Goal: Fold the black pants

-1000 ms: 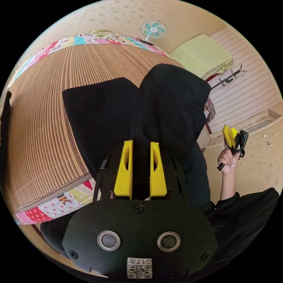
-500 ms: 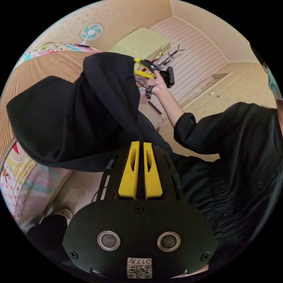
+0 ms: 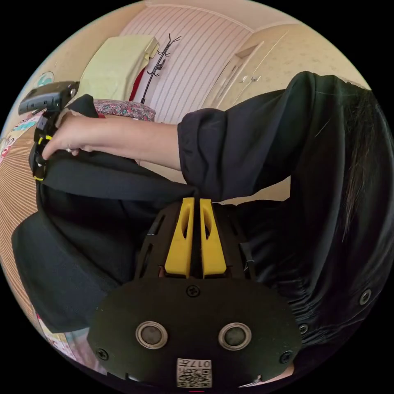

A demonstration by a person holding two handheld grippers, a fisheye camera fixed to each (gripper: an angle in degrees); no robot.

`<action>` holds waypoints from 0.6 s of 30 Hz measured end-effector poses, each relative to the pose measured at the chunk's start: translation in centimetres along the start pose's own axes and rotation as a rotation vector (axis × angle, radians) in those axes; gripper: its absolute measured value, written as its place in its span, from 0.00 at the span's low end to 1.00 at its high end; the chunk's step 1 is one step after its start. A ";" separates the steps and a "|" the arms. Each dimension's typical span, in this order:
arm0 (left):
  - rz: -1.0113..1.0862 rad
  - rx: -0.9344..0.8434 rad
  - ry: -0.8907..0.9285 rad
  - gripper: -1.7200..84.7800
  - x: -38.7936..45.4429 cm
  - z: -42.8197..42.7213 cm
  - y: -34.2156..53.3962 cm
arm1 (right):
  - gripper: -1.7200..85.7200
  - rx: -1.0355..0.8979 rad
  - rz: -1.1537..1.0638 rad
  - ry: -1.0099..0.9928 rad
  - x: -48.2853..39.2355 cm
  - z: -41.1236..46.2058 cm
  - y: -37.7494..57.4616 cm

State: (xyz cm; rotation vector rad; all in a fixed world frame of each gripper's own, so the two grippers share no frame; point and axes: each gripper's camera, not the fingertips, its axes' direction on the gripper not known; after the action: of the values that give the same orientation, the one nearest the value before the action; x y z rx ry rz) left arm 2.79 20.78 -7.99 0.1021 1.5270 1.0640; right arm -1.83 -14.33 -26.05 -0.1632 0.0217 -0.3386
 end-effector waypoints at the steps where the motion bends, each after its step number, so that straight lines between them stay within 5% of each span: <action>1: -0.004 0.000 0.004 0.03 0.0 -0.1 0.2 | 0.12 0.023 0.002 0.001 0.2 -0.5 0.5; 4: -0.035 0.009 0.007 0.05 0.1 -0.4 1.6 | 0.08 0.216 0.111 -0.106 4.7 -5.3 5.1; 9: -0.140 0.092 0.080 0.07 -2.0 -0.6 3.7 | 0.05 0.654 0.763 -0.262 19.9 -12.5 23.9; 14: -0.217 0.209 0.152 0.05 -6.0 -2.3 3.3 | 0.04 0.555 1.130 -0.254 26.0 -7.2 38.0; 18: -0.289 0.203 -0.191 0.14 -8.7 -4.8 -0.3 | 0.04 0.571 0.980 -0.439 26.7 -5.0 42.3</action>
State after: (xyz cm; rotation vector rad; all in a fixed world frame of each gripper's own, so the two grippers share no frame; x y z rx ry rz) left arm 1.47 12.67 -2.34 0.1166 1.4222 0.6506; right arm 37.02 15.41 -37.75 0.3449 -0.4160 0.6772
